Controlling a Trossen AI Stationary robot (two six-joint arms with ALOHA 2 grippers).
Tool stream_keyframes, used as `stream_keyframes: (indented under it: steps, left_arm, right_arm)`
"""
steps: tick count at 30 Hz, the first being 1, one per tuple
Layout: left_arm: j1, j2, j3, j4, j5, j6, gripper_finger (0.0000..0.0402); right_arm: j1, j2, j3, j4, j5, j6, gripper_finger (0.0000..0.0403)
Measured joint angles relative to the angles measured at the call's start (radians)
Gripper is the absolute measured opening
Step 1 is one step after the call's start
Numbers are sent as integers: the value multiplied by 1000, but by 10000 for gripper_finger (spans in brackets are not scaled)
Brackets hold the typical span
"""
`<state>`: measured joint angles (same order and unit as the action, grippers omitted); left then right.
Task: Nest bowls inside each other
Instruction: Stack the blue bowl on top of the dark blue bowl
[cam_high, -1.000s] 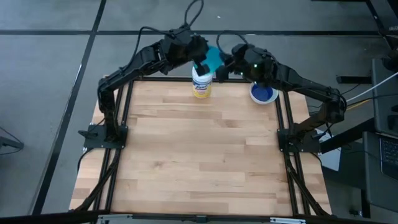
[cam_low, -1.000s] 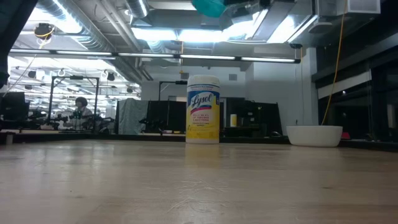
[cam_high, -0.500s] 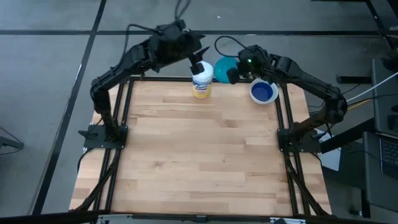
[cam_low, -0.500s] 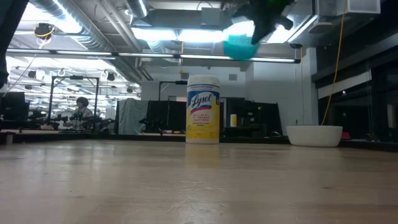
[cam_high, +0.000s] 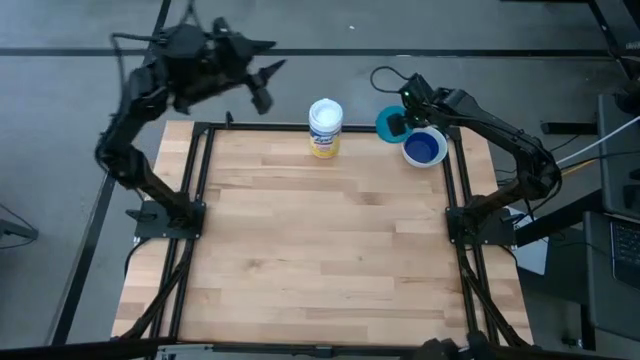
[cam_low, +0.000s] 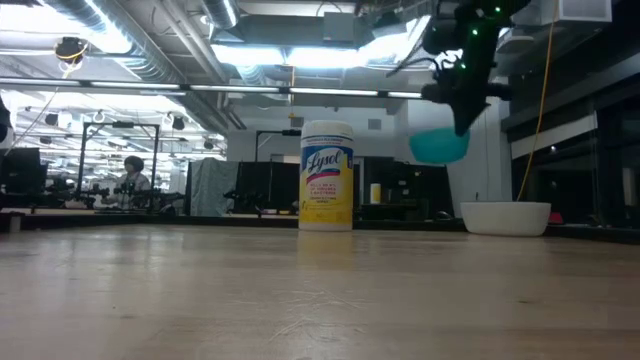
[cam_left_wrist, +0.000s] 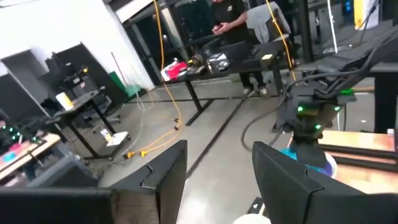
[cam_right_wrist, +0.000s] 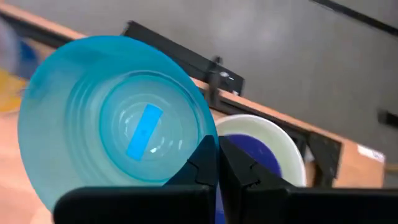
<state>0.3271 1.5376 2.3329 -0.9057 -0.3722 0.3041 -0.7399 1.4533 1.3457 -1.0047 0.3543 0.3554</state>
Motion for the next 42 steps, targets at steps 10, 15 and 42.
stream_keyframes:
  steps: [10,15,42]
  left_arm:
    - [26,-170,0,-168,-143,-39,177]
    - [45,-228,0,-211,-147,-67,177]
    - [57,-377,0,-327,-219,-129,177]
  right_arm:
    - [-64,-102,-180,-8,77,174,1]
    - [-83,-173,-250,-10,102,251,1]
    - [7,-208,-284,-72,166,667,1]
